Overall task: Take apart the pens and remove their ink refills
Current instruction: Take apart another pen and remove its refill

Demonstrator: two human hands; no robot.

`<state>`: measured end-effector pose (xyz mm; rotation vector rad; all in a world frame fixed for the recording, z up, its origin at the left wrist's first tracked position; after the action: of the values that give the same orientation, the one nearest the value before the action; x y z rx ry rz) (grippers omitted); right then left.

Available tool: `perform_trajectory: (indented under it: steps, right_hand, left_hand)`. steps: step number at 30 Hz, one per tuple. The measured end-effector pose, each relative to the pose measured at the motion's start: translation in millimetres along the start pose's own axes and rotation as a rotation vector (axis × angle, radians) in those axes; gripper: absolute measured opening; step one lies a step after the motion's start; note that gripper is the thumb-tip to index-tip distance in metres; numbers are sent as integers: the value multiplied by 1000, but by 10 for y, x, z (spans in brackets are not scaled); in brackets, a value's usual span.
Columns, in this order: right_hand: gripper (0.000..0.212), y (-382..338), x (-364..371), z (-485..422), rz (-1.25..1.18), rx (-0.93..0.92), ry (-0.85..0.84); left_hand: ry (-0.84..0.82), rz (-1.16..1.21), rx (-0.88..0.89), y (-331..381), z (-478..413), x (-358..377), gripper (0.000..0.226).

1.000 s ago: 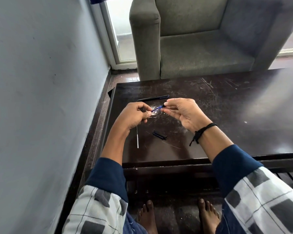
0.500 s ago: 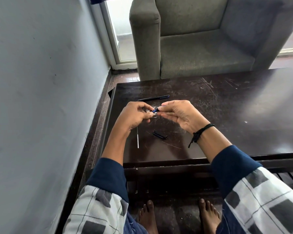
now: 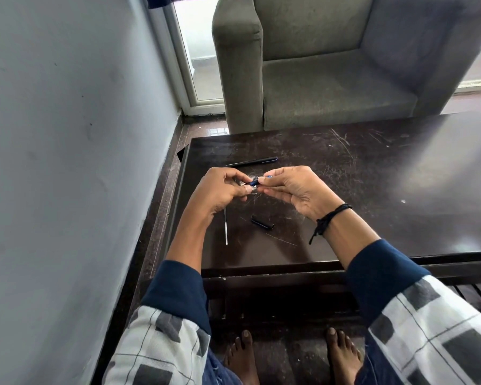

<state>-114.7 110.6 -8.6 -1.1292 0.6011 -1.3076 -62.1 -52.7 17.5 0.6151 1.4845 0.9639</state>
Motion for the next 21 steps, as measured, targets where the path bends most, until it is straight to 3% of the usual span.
perform_trajectory:
  steps: [8, 16, 21]
  right_hand:
    - [9, -15, -10, 22, 63, -22, -9]
    - [31, -21, -32, 5, 197, -45, 48]
    - [29, -61, -27, 23, 178, -85, 48]
  left_hand:
    - [11, 1, -18, -10, 9, -8, 16]
    - [7, 23, -25, -2, 33, -3, 16]
    - [32, 29, -19, 10, 44, -39, 14]
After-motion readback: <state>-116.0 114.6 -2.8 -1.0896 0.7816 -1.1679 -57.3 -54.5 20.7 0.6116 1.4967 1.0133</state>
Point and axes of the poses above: each hand's wrist, its own z-axis away from the middle knuckle, its own x-axis out of the palm, y = z × x, the point moved 6 cm from there along -z, towards the middle knuckle, and after that the axes turned 2 degrees about y, right-handed, at the moved point
